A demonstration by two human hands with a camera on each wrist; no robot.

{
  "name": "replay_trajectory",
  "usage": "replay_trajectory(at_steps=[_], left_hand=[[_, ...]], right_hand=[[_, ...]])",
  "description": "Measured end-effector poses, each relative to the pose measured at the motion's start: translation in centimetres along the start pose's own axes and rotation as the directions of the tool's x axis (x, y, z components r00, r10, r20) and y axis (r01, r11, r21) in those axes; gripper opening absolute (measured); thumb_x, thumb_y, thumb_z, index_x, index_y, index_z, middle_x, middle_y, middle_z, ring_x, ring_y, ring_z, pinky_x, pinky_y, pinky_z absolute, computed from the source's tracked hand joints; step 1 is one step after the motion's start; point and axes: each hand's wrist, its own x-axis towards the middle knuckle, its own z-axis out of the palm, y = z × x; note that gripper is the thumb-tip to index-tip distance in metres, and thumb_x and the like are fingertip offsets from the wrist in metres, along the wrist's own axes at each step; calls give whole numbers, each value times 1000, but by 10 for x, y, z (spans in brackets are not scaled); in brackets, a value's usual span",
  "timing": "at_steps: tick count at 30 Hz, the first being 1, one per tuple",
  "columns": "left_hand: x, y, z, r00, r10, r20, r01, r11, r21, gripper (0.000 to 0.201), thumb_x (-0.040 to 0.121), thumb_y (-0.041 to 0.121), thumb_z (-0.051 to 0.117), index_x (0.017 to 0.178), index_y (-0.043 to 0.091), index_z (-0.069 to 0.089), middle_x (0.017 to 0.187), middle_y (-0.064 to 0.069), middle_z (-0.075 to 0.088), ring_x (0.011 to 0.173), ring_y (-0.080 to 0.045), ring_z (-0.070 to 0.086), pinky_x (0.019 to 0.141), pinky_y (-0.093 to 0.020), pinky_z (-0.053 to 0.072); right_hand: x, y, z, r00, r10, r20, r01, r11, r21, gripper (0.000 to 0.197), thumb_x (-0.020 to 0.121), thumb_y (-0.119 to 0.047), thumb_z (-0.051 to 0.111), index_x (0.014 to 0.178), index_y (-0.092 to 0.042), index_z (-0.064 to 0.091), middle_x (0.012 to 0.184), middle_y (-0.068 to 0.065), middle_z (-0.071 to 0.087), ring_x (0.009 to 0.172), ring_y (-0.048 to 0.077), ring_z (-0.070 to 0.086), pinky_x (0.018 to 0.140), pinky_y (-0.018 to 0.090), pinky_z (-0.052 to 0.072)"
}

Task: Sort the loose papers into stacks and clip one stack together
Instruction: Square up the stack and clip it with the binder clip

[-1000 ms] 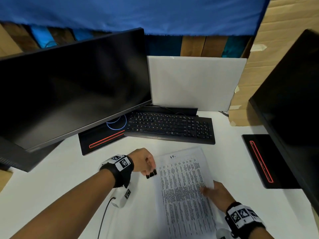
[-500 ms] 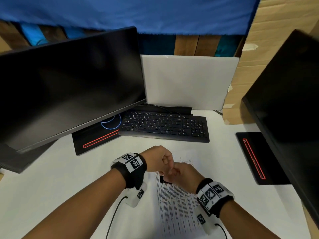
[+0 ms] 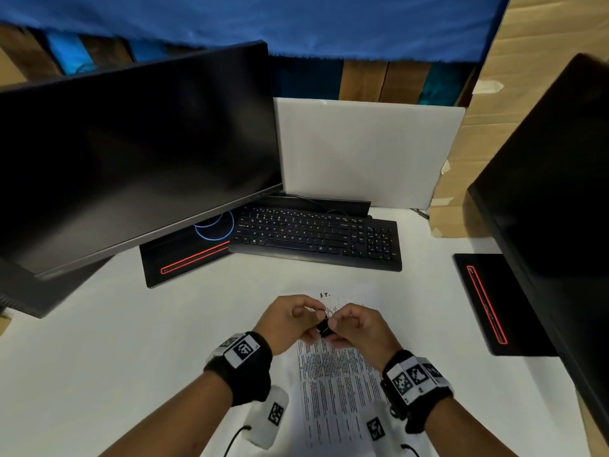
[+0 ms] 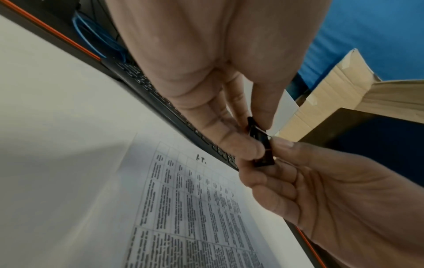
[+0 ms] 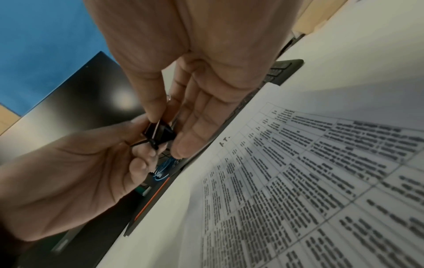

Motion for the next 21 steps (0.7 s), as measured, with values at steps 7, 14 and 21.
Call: replay_trajectory(at_steps=[7,14,21], left_hand=[[2,2,-10,995,30,90,-41,992,123,13,93,7,60,100,10,70,77,-14,71,60,-15,66,63,-26,54],[9,3,-10,978,74,194,-99,987,123,13,93,7,61,97,14,71,76,-8,70,62,-13,66,63,-25,54],[32,8,-20,980,96,174,-127,976,174,23,91,17,62,114,22,63,90,8,70,87,-9,65,83,-29,51]], right_hand=[[3,-12,-20,986,115,123,-100,987,-127,28,89,-30,63,108,-10,63,94,12,74,88,25,72,79,35,59],[15,-32,-39,926,218,309,-144,959,-245,28,82,-31,72,96,-6,71,96,14,74,92,27,71,80,33,58],[36,-38,-50,950,167,264,-83,949,-303,58,64,-44,82,95,3,68,90,17,74,85,28,71,79,36,58]])
